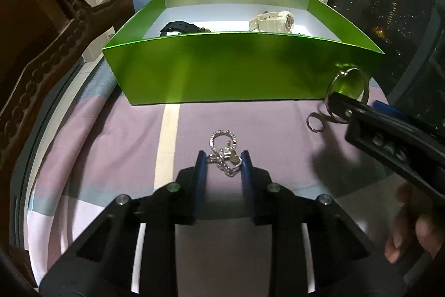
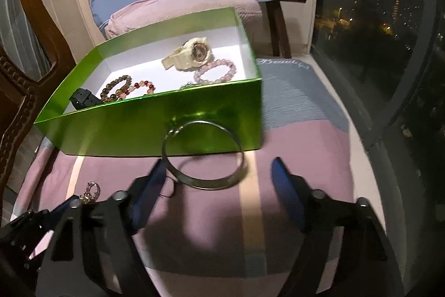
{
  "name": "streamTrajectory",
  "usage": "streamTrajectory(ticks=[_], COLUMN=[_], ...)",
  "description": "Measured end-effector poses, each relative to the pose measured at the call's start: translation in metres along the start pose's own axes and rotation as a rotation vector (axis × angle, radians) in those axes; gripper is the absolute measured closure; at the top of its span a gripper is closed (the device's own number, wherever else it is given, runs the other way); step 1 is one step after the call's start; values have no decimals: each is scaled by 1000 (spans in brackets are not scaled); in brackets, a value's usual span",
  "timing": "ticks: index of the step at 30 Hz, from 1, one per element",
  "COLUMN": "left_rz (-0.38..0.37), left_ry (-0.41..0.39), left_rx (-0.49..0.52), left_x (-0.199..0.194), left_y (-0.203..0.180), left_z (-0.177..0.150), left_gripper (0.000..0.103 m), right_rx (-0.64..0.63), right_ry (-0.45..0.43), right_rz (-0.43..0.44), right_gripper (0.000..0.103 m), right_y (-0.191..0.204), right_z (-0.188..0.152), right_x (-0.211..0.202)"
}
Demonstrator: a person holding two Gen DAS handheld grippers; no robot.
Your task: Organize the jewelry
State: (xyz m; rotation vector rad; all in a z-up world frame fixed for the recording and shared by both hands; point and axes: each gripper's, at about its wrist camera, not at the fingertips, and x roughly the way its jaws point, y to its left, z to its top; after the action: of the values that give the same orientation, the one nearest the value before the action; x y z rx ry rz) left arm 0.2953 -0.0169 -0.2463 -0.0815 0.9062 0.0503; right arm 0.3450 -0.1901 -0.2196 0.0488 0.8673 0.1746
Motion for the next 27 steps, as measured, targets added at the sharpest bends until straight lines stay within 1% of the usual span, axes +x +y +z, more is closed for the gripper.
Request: streamTrajectory(ticks=[1,3,4,5,9,11,12,14,15,16,17,18,19,20,21,22,24,25,27], left_rz=[-12,-26,-31,-44,-59,-57,-42,-10,-1,4,-9,-24,-30,-28,-37,-61,-74,-73,-65], left_ry=[0,-14,-25,-42,-94,-98,-95,-99,-99,-99,-88,-81,-78,-73,-57,-38,-32,-43,-68], left_rx=[4,10,13,17,12,13,20,11,1,-7,0,6,8,11,16,11,4,4,-27], left_x=[-1,-8,-12,-20,-47,-54,-58,-58,-57,-54,-50,-47,-43,-41,-37,-34,-34,-38,-48], left_y=[1,5,8,11,26,33,38,45,47,47,45,43,41,40,39,39,41,44,59], left_z=[-1,-1,0,2,8,8,7,3,2,0,-1,-1,0,-1,0,1,3,5,10], left_gripper=[78,78,78,78,78,78,76,48,25,23,23,28,40,46,68,84,86,87,85], right_rx=[-7,-15,-17,-22,-23,-17,-9,12,18,16,16,25,22,9,2,11,4,15,21], right_ry=[8,29,35,36,10,-4,-8,-2,1,9,15,-2,-14,-14,-5,-14,-27,-35,-49], right_rz=[4,8,12,20,24,29,32,47,53,59,66,68,66,68,86,93,98,109,125], right_gripper=[50,70,84,89,94,94,94,94,93,93,93,94,94,94,95,97,98,98,98], right_y=[1,4,4,4,2,0,-2,-7,-9,-10,-9,-10,-8,-5,-3,-3,-3,-5,-10], right_z=[0,-1,-1,-2,-1,-1,-1,-2,-4,-4,-5,-6,-6,-5,-5,-4,-2,0,2], right_x=[2,4,4,3,-9,-17,-22,-27,-29,-29,-29,-32,-35,-36,-37,-40,-45,-50,-58])
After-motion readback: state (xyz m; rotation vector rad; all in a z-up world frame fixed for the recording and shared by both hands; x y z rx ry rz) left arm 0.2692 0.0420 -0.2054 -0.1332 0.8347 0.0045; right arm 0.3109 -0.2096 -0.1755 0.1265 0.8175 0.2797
